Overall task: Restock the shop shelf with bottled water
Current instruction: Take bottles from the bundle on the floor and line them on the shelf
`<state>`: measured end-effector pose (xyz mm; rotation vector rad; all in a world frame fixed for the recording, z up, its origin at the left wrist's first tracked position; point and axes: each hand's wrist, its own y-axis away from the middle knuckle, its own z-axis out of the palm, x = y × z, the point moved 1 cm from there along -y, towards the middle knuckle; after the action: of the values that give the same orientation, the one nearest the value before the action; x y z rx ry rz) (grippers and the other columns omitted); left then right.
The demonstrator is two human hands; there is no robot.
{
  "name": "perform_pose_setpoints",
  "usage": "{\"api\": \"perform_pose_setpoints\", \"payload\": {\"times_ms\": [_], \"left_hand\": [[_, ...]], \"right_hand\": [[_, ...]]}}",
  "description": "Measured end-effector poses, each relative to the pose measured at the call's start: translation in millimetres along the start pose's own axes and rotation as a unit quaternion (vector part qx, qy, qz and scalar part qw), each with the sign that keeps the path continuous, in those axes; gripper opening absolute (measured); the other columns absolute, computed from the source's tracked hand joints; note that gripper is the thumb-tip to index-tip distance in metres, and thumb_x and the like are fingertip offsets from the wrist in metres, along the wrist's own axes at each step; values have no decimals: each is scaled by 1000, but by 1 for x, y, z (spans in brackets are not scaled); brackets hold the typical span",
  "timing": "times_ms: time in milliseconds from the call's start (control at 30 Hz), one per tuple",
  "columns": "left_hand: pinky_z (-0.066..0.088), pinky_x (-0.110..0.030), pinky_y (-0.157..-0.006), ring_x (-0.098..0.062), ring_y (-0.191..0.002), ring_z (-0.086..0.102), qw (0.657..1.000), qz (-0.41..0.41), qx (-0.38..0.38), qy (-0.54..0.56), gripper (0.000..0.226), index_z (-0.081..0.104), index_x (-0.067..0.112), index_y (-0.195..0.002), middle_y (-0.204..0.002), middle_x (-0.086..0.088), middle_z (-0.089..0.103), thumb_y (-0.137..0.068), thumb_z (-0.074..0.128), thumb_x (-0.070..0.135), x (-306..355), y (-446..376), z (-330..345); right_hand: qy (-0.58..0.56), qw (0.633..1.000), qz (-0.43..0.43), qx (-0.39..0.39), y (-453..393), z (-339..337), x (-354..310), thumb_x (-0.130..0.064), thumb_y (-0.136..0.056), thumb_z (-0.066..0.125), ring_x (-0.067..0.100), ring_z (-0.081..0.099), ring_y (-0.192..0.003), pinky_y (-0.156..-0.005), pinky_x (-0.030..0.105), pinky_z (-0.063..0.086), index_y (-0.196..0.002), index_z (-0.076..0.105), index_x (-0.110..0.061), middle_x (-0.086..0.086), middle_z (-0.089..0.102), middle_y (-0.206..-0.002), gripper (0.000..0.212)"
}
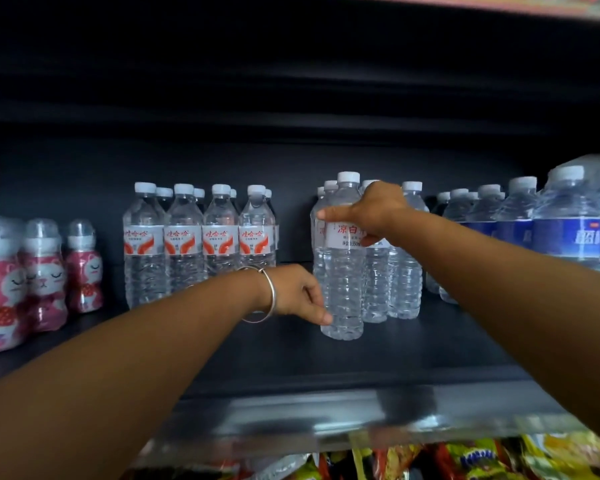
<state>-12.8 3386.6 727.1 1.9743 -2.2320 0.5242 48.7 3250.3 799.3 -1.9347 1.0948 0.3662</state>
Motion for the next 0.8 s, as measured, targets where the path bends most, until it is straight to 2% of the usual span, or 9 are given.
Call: {"api": "perform_pose_setpoints", "payload": {"times_ms": [100,167,367,467,533,600,667,733,800], "left_hand": [[48,-22,-84,-11,-87,57,1000,-6,0,2,38,66,7,-107,-94,0,63,-78,72,31,1,3,2],[48,-20,-80,-11,-87,57,1000,-10,0,4,37,66,6,-106,-93,-1,63,-78,72,30,3,5,3],[48,-29,-89,-15,-91,58,999,-29,18,-4,36,67,6,-105,-98,-5,65,-79,71,31,17,18,6],[47,-23,-78,-17,-90,57,999,-40,29,-7,34,66,5,-105,-98,-7,65,-80,71,27,31,27,12],[45,-19,-72,-15,-87,54,998,-48,32,-11,33,64,4,-107,-95,-5,61,-81,70,24,47,34,17],[47,-26,-83,-15,-89,53,998,-54,38,-20,34,62,3,-110,-95,-4,58,-81,70,19,66,41,21],[47,-33,-95,-18,-93,55,997,-55,50,-19,34,60,2,-110,-99,-7,60,-80,71,14,88,48,27],[48,-36,-96,-23,-98,57,997,-46,59,-18,36,59,2,-111,-104,-10,61,-79,72,12,116,54,35],[49,-29,-88,-21,-98,57,997,-34,62,-23,39,58,4,-113,-102,-6,59,-78,73,13,146,62,48]], "right_hand": [[26,1000,1,-7,4,1,1,-61,-62,74,9,58,-41,-31,13,39,-69,49,-12,2,56,-69,55],[58,998,4,-13,7,0,1,-64,-65,69,8,56,-39,-35,16,37,-70,46,-11,3,56,-68,58],[110,994,2,-26,22,-6,9,-67,-71,61,10,55,-51,-44,21,31,-67,38,-10,6,51,-64,61],[154,987,-24,-25,40,-16,21,-58,-80,61,18,56,-63,-48,24,32,-64,40,-11,3,49,-63,54],[204,977,-57,-30,56,-23,34,-45,-85,64,24,57,-85,-60,27,39,-76,52,-7,2,52,-76,40],[255,962,-88,-38,76,-31,47,-31,-88,61,28,56,-102,-77,32,46,-101,60,-5,8,59,-104,29],[300,947,-108,-51,101,-44,60,-22,-89,57,32,54,-112,-93,39,46,-118,59,-8,12,59,-120,32],[330,934,-124,-57,130,-60,72,-19,-89,55,33,53,-114,-95,40,42,-123,57,-13,13,59,-120,34],[347,925,-140,-62,156,-78,87,-19,-88,56,33,52,-112,-89,37,41,-118,58,-13,13,60,-117,31]]}}
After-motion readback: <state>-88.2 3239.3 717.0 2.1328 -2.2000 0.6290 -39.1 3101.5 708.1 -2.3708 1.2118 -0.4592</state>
